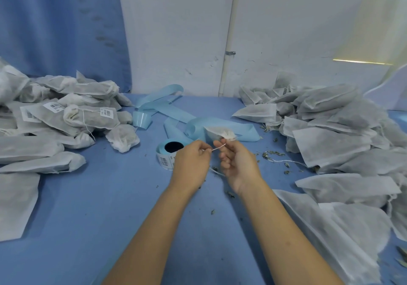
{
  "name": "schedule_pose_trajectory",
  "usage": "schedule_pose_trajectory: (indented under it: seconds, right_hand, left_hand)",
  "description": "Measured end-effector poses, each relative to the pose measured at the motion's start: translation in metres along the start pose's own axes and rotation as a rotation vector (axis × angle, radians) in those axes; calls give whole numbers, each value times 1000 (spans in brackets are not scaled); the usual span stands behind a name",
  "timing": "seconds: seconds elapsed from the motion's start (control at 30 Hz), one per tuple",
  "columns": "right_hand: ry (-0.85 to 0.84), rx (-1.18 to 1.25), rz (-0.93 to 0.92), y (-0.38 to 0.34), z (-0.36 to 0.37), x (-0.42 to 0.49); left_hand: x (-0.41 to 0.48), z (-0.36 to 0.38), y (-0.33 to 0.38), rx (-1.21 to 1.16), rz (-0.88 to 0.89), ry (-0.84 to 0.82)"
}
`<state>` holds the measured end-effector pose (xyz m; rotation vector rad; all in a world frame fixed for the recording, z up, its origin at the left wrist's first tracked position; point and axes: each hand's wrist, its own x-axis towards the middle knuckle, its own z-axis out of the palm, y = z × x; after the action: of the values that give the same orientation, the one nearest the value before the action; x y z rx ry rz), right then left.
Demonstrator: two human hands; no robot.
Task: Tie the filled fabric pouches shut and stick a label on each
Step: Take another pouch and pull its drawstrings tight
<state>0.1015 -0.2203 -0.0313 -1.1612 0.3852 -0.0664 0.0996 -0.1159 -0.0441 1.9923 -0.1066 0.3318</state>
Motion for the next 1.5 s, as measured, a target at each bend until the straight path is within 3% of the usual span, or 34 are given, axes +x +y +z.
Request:
schedule_pose_trajectory:
  seconds: [0.13,0.3,0.4,0.6,0.77,1.03,1.13,1.5]
  right_hand:
    - [-15,-68,-57,1,-6,2]
    - [100,-530,-407,11,-9,2]
    - [119,-712,-523,11,-10,0]
    - [171,-1170,-717,15,-7,-4]
    - [187,-1389,-907,18,-7,-5]
    - [285,-1303,-1196,21,-9,-11]
    - [294,-1226,-1204,22,-10,-9]
    - [-51,-447,-650,22,-11,-4]
  left_hand:
    - [0,-6,-1,193,89,-8]
    - [-2,-9,1,493,192,38]
    - [-2,-12,4,571,204,71]
    - [-4,-13,10,535,254,110]
    - [-4,-11,9,463,284,14]
    - [0,-7,-1,348,396,-106]
    - [-1,-1,-4,241,337,-21]
    - [-2,3,-10,41,159,-17]
